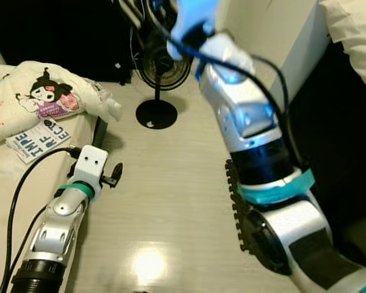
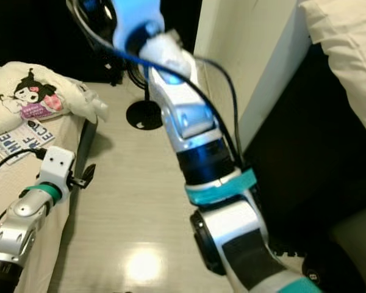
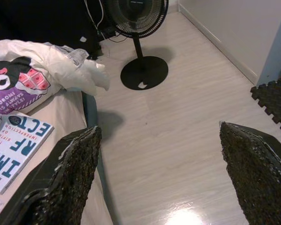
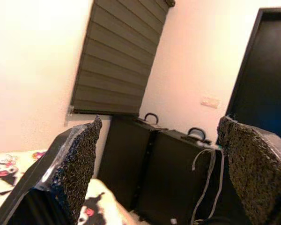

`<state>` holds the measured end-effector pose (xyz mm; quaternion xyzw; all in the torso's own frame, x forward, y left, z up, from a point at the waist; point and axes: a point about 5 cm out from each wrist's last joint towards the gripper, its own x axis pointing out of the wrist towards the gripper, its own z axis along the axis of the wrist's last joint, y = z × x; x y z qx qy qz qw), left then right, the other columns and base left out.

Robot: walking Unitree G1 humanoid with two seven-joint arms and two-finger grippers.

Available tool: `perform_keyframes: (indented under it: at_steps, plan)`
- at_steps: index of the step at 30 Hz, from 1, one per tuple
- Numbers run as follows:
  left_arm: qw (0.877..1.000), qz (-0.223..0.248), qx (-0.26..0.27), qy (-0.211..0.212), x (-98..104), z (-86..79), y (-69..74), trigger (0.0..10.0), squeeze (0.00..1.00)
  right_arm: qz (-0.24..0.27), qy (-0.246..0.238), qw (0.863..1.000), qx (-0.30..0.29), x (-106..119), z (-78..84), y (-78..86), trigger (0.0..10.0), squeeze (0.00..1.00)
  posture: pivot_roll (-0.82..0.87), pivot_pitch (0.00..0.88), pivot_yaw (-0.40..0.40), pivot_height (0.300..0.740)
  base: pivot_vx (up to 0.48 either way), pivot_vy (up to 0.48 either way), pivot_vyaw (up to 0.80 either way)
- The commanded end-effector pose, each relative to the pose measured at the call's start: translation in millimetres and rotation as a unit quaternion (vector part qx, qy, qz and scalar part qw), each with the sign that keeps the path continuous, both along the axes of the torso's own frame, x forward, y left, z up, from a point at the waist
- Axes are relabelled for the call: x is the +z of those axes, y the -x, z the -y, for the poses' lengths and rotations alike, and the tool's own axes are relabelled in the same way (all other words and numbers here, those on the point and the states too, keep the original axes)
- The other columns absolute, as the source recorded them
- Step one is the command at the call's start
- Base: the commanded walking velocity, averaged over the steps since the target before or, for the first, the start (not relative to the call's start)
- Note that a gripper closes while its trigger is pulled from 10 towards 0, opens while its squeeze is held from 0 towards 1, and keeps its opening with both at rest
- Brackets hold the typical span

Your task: Clean up the room

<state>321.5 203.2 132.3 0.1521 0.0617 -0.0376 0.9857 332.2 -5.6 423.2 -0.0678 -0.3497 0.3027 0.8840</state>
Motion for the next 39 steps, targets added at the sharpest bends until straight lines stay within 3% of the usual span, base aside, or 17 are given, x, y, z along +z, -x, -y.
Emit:
perform_keyframes:
  at_steps: [1, 5, 7, 8, 10, 11, 13, 15, 16, 31, 39]
  plan:
    - [1.0, -0.016, 0.002, 0.003, -7.4, 0.4, 4.4, 10.0, 0.0, -0.006, -0.01, 1.0, -0.008, 6.8, 9.7, -3.9, 10.0, 0.0, 0.2, 0.108, 0.014, 0.74, 0.0, 0.0, 0.0]
    - [1.0, -0.017, 0.002, 0.004, -8.1, 0.6, 5.5, 10.0, 0.0, -0.006, -0.014, 1.0, -0.019, 11.0, 17.0, -7.1, 10.0, 0.0, 0.2, 0.108, 0.014, 0.74, 0.0, 0.0, 0.0]
    - [1.0, -0.02, 0.003, 0.005, -8.5, 0.2, 8.2, 10.0, 0.0, -0.022, -0.044, 0.998, -0.045, 18.9, 41.2, -17.8, 10.0, 0.0, 0.2, 0.115, 0.005, 0.74, 0.0, 0.0, 0.0]
    - [1.0, -0.02, 0.003, 0.005, -8.5, 0.2, 8.2, 10.0, 0.0, -0.022, -0.044, 0.998, -0.045, 18.9, 41.2, -17.8, 10.0, 0.0, 0.2, 0.115, 0.005, 0.74, 0.0, 0.0, 0.0]
    - [1.0, -0.021, 0.003, 0.007, -8.4, 0.7, 9.1, 10.0, 0.0, -0.034, -0.073, 0.995, -0.06, 24.0, 60.5, -24.5, 10.0, 0.0, 0.2, 0.115, 0.0, 0.74, 0.0, 0.0, 0.0]
    - [1.0, -0.021, 0.003, 0.007, -8.4, 0.7, 9.1, 10.0, 0.0, -0.034, -0.073, 0.995, -0.06, 24.0, 60.5, -24.5, 10.0, 0.0, 0.2, 0.115, 0.0, 0.74, 0.0, 0.0, 0.0]
    - [1.0, -0.022, 0.003, 0.008, -8.7, 1.0, 9.7, 10.0, 0.0, -0.042, -0.103, 0.991, -0.07, 27.5, 76.2, -27.3, 10.0, 0.0, 0.2, 0.116, -0.001, 0.74, 0.0, 0.0, 0.0]
    - [1.0, -0.022, 0.003, 0.008, -8.7, 1.0, 9.7, 10.0, 0.0, -0.042, -0.103, 0.991, -0.07, 27.5, 76.2, -27.3, 10.0, 0.0, 0.2, 0.116, -0.001, 0.74, 0.0, 0.0, 0.0]
    - [1.0, -0.022, 0.003, 0.009, -9.1, 0.7, 10.6, 10.0, 0.0, -0.045, -0.12, 0.989, -0.078, 29.9, 86.3, -28.3, 10.0, 0.0, 0.2, 0.116, -0.001, 0.74, 0.0, 0.0, 0.0]
    - [1.0, -0.023, 0.007, 0.011, -8.1, -1.2, 13.9, 10.0, 0.0, -0.042, -0.167, 0.982, -0.077, 36.9, 105.0, -25.2, 10.0, 0.0, 0.2, 0.116, -0.002, 0.74, 0.0, 0.0, 0.0]
    - [1.0, -0.027, 0.009, 0.01, -9.5, -4.0, 16.9, 10.0, 0.0, -0.067, -0.183, 0.978, -0.08, 16.7, 115.6, -25.8, 10.0, 0.0, 0.2, 0.112, 0.0, 0.74, 0.0, 0.0, 0.0]
